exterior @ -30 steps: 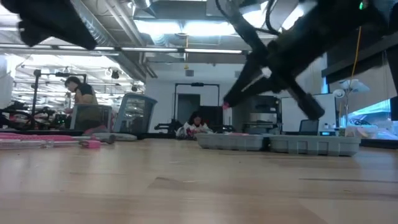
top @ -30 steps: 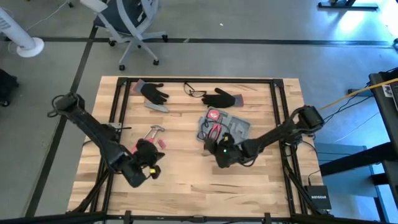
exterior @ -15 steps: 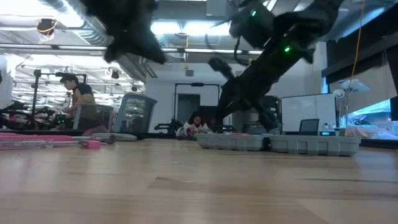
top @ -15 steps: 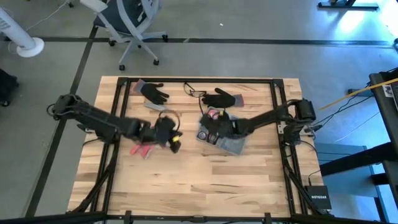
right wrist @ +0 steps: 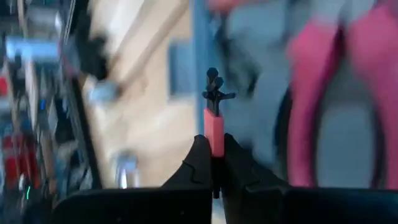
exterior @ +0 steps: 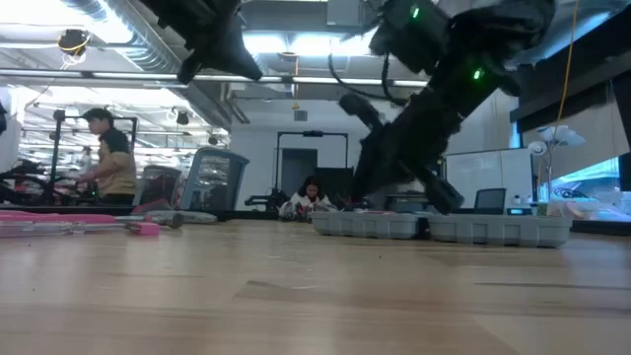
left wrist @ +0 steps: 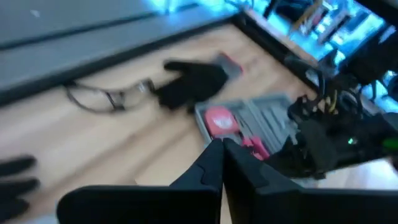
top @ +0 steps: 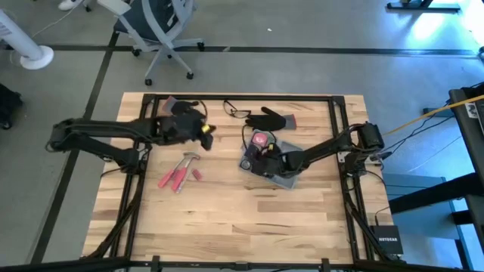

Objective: Prefit tool cases
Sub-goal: Put the orange allen wrench set into the gray tool case

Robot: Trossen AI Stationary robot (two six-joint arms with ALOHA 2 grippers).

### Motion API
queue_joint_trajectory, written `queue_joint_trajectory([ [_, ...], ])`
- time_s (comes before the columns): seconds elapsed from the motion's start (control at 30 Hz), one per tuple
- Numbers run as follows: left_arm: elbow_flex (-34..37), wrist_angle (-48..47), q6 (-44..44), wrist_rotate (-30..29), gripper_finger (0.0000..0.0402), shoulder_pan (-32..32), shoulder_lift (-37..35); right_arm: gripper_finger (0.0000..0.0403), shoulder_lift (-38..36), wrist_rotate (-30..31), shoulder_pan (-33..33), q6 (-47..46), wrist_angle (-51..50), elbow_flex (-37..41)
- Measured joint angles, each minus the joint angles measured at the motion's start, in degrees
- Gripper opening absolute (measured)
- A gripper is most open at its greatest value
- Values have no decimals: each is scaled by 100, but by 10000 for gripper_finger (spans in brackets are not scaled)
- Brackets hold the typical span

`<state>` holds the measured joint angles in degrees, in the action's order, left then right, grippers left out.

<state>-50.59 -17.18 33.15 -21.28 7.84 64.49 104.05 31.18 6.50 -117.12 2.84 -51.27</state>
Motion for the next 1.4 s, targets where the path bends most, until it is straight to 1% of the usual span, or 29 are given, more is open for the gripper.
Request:
queue_joint_trajectory([
  [0.07,35,28,-308,364,0,334,-120,0,51,141,-42,-95,-3,4],
  [0.2,40,18,-770,1431,0,922,-186,0,54,227,-190,-132,39,-81],
  [0.27,40,27,-876,1783,0,1118,-194,0,54,234,-219,-146,-46,-129],
  [0.33,40,23,-891,1998,0,1272,-192,0,54,277,-256,-245,-79,-195],
  [0.43,40,38,-776,2105,0,1378,-192,0,54,218,-294,-245,-366,-326],
  [0.6,40,32,-816,2114,0,1404,-192,5,54,101,-291,-283,-446,-367],
  [0.77,40,29,-855,2125,0,1402,-192,42,54,67,-322,-316,-468,-367],
  [0.9,42,27,-860,2155,0,1402,-192,73,54,-100,-367,-482,-636,-369],
  [1.07,42,8,-944,2221,0,1402,-192,98,54,-311,-442,-521,-714,-369],
  [1.2,42,5,-973,2219,0,1402,-192,106,54,-505,-470,-523,-716,-369],
  [1.4,44,-36,-1071,2219,0,1402,-192,106,54,-862,-469,-608,-810,-372],
])
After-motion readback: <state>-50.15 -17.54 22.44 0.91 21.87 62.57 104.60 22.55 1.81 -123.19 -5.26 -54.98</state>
